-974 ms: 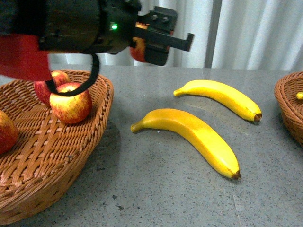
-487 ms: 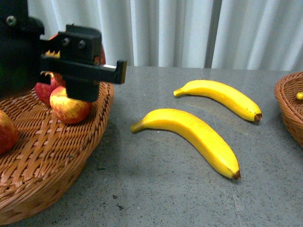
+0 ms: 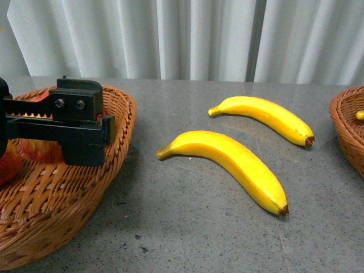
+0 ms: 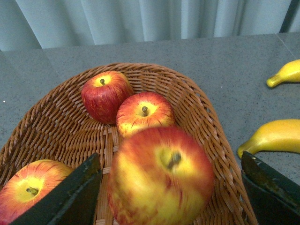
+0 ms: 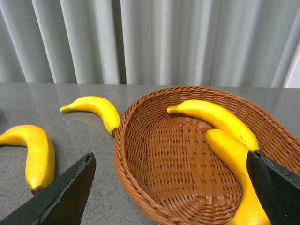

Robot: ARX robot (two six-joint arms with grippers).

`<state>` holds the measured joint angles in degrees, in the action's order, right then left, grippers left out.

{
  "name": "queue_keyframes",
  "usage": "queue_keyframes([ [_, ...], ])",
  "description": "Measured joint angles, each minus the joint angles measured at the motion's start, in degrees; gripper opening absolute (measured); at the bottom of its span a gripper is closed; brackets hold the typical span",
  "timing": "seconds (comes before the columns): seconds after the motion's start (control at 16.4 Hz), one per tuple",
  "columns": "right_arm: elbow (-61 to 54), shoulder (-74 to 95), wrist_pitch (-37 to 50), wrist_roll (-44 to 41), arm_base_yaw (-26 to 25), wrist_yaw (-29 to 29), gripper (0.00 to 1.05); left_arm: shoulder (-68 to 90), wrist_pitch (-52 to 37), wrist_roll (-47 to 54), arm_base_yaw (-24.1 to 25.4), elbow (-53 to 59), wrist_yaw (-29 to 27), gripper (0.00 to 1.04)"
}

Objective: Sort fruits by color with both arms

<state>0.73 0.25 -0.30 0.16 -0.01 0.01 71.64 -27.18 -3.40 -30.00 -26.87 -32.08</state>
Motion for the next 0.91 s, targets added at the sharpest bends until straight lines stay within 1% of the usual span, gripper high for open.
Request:
queue_keyframes([
  [0.06, 0.0, 0.0, 0.0, 0.0, 0.0, 0.0, 0.98, 0.0, 0.0, -0.2, -0.2, 0.0, -0.1, 0.99],
  [0.18, 0.0, 0.0, 0.0, 0.0, 0.0, 0.0, 0.98, -1.1, -0.9, -0.3, -1.6, 0.0, -0.8, 0.98],
  [0.3, 0.0, 0.0, 0.0, 0.0, 0.0, 0.0, 0.98, -4.9, -4.7, 0.9, -4.2, 0.0, -0.7, 0.98],
  [0.37, 0.0, 0.0, 0.0, 0.0, 0.0, 0.0, 0.98, -7.5, -4.1, 2.4, -5.8, -0.3, -1.0, 0.98],
  [0.49, 0.0, 0.0, 0.0, 0.0, 0.0, 0.0, 0.98, -10.7, -7.4, 6.4, -8.7, 0.1, -5.2, 0.98],
  [0.55, 0.0, 0.0, 0.0, 0.0, 0.0, 0.0, 0.98, -12.5, -6.5, 7.3, -10.7, 0.5, -7.7, 0.95],
  [0.61, 0.0, 0.0, 0.0, 0.0, 0.0, 0.0, 0.98, -16.4, -4.0, 5.9, -11.4, 3.5, -8.5, 0.83],
  [0.67, 0.0, 0.0, 0.0, 0.0, 0.0, 0.0, 0.98, -21.8, -3.1, 4.8, -13.1, 8.6, -11.2, 0.68],
  [0.73, 0.0, 0.0, 0.0, 0.0, 0.0, 0.0, 0.98, -26.7, -1.3, 4.4, -11.6, 11.8, -8.6, 0.55],
  [0.85, 0.0, 0.0, 0.0, 0.0, 0.0, 0.0, 0.98, -35.7, 2.9, 3.8, -2.8, 16.5, -1.6, 0.28],
  [0.91, 0.0, 0.0, 0.0, 0.0, 0.0, 0.0, 0.98, -39.5, 4.8, 3.8, 0.6, 18.1, 2.4, 0.15],
])
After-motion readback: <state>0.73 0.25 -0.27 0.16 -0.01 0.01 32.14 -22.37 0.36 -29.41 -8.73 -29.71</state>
